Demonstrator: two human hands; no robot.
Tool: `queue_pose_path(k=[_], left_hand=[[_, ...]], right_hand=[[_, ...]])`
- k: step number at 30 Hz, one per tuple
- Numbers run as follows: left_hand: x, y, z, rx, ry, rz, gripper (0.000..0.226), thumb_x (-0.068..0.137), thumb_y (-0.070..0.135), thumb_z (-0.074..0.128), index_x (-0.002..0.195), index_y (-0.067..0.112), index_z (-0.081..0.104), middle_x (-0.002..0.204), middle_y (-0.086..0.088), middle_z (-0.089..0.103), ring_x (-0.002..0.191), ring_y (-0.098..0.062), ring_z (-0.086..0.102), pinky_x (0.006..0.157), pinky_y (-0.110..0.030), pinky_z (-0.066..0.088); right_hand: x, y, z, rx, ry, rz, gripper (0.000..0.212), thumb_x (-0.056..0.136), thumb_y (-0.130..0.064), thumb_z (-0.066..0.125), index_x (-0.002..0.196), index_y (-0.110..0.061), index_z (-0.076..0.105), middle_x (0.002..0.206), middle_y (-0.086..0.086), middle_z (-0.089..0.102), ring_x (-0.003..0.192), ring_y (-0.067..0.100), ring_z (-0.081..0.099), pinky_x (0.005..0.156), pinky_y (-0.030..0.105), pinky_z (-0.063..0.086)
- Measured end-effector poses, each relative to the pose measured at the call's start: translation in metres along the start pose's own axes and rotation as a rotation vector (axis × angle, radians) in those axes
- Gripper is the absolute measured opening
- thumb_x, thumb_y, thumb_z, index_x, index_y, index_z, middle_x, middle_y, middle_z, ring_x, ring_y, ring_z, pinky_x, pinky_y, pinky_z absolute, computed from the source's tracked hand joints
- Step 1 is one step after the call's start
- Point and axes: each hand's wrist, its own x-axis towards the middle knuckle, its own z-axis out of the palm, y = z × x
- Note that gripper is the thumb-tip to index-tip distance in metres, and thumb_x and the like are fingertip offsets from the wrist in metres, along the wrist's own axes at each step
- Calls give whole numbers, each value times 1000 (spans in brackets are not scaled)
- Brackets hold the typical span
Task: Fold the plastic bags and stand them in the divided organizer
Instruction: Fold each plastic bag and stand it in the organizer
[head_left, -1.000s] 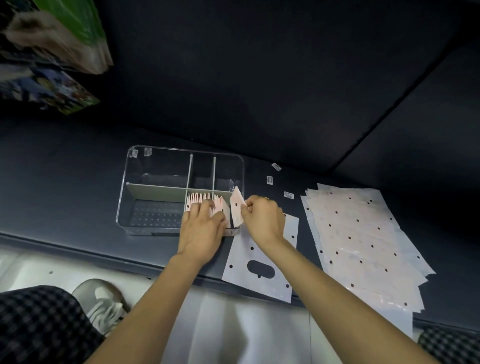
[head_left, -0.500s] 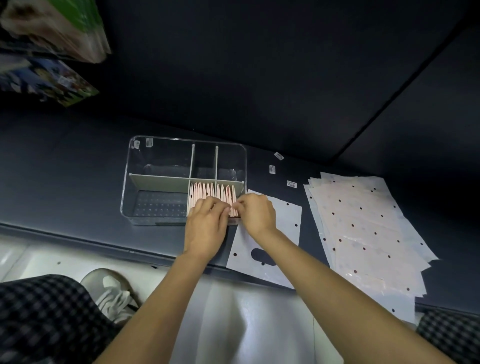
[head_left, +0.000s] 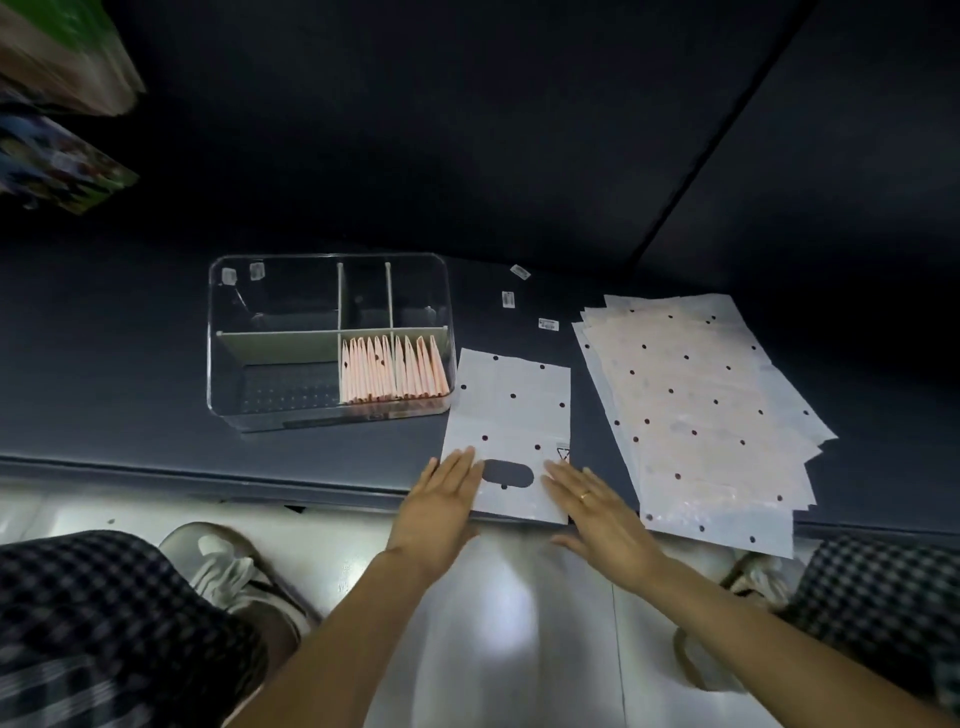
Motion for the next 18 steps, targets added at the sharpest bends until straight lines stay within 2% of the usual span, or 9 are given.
queue_pose_path(k=[2,4,5,7,9,10,13,16,18], left_hand=[[-3,6,-1,-18,113,43,62,91,23,58,146,16,30,155,0,24,141,-17,25,116,-31,14],[-8,13,-7,-61,208,90,48,69,10,76,115,17,65,124,-1,63,110,-19,61,95,-33,47],[-9,15,-8,-64,252,124,39,61,6,80,97,18,71,102,1,71,90,-20,68,79,-30,54],[-10,20,-11,-139,252,141,16,73,6,73,83,17,69,77,2,70,72,-24,67,61,-26,48],[-7,25,-18,-271,228,56,12,92,18,56,92,21,67,84,4,70,79,-22,64,64,-25,44],[-3,25,-20,-331,244,26,17,95,22,51,98,23,67,92,6,71,85,-20,64,67,-27,47],[9,30,-40,-388,440,19,21,92,18,58,112,21,66,106,4,69,96,-20,63,74,-34,53],[22,33,-56,-351,713,4,31,89,14,59,120,14,61,121,-2,61,110,-19,53,92,-31,43],[28,32,-58,-324,750,13,33,90,16,55,122,12,60,127,-4,57,118,-20,49,101,-32,38]], right_hand=[[-6,7,4,-62,167,-71,59,63,-27,87,116,-9,67,127,7,61,114,22,61,96,43,49],[-11,12,4,-21,304,-118,41,62,-19,88,100,-13,75,113,3,70,100,18,68,85,40,56],[-14,15,2,18,332,-127,34,62,-16,87,94,-14,76,105,0,72,93,16,70,80,36,58],[-15,21,-8,101,275,-92,21,69,-14,83,88,-17,76,91,-5,74,82,14,70,70,26,57],[-13,27,-25,303,137,36,7,88,-17,66,83,-21,69,80,-10,69,75,11,63,70,25,51],[-9,31,-34,441,84,119,17,93,-20,58,78,-24,63,74,-14,63,71,8,58,70,27,48],[10,45,-56,785,140,289,20,93,-18,56,77,-28,57,62,-13,55,61,-1,45,64,16,38],[34,57,-66,872,175,377,5,92,-18,58,90,-14,60,65,11,57,67,12,46,68,27,36],[52,63,-63,840,209,447,5,92,-19,58,89,-15,58,68,0,57,71,14,49,68,26,36]])
